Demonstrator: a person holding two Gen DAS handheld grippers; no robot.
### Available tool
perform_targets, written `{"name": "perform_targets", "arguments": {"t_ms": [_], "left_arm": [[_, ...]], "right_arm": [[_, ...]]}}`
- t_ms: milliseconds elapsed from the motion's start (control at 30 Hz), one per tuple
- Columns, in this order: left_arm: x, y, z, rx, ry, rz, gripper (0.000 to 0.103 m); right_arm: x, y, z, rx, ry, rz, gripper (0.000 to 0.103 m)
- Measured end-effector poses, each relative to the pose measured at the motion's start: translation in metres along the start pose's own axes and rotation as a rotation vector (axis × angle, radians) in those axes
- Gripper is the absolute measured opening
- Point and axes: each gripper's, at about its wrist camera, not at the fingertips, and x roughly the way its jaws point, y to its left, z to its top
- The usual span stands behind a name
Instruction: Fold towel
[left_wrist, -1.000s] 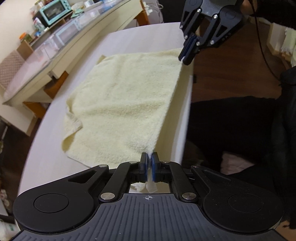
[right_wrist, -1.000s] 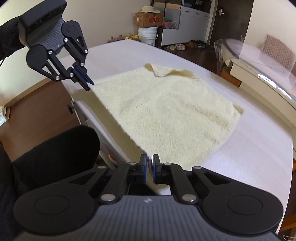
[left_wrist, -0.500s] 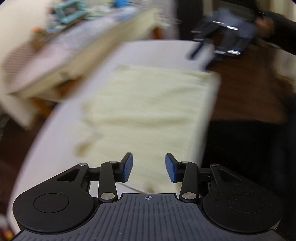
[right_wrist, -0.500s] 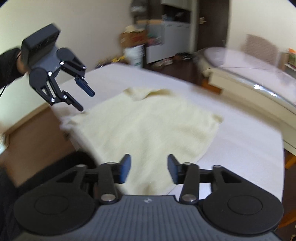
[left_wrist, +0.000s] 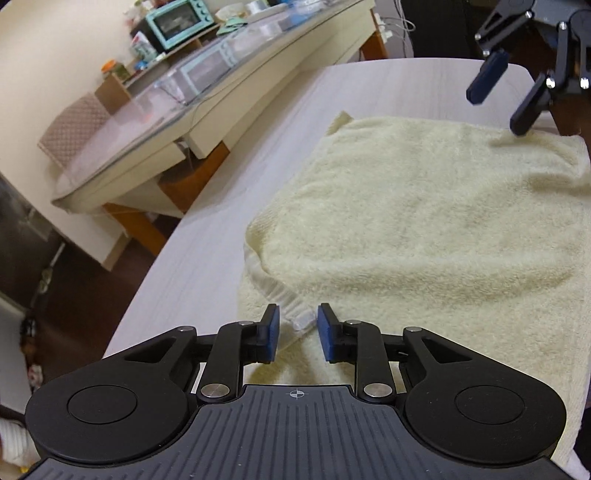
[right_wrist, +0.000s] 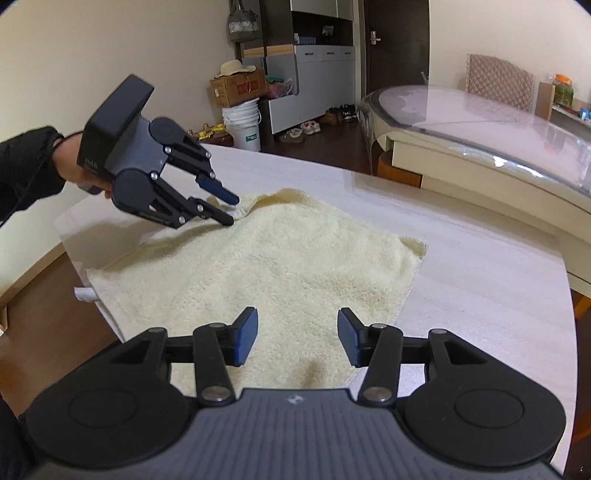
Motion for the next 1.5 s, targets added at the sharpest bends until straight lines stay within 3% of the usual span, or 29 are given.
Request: {"name": "perform_targets", "arguments": {"t_ms": [167,400,500,567,667,767,833,1033,1267,1500], "left_arm": [[-0.005,0.02,-0.001,-0.08,-0.017,0.014,0.007],[0.015,0.071,-0.011,-0.246,0.036,0.176,0.008],[0.013,0.077,-0.016,-0.287,0.029,0.2,0.012],[0.005,0.073,-0.017,-0.29,-0.002,0.226,0.024],[-0.013,0.061,-0.017,-0.295,-0.076,0.216,0.029],[-0.024,0.044,-0.013,-0.269,-0.132,0.161,0.031],[-0.019,0.032,-0.009,-0.239,-0.121,0.122,0.036],[0.004,0.024,-0.016,-0.21,-0.058,0.118,0.036],[0.0,0.031,-0.035,-0.249,-0.047,0.15,0.037],[-0.009,0.033,-0.043,-0.307,-0.054,0.165,0.04]], "right_arm": [[0.016,0.005,-0.002,-0.029,0.055,0.028,0.051],[0.022,0.002,-0.002,-0.03,0.07,0.017,0.055],[0.02,-0.004,0.003,-0.02,0.056,-0.008,0.055],[0.02,-0.013,0.01,-0.009,0.041,-0.044,0.055],[0.027,-0.029,0.021,0.004,0.02,-0.102,0.053],[0.04,-0.046,0.033,0.025,0.001,-0.156,0.045],[0.054,-0.057,0.041,0.036,-0.002,-0.188,0.041],[0.081,-0.07,0.049,-0.017,0.034,-0.313,0.04],[0.101,-0.084,0.057,-0.063,0.035,-0.346,0.041],[0.114,-0.095,0.072,-0.071,0.04,-0.325,0.042]]}}
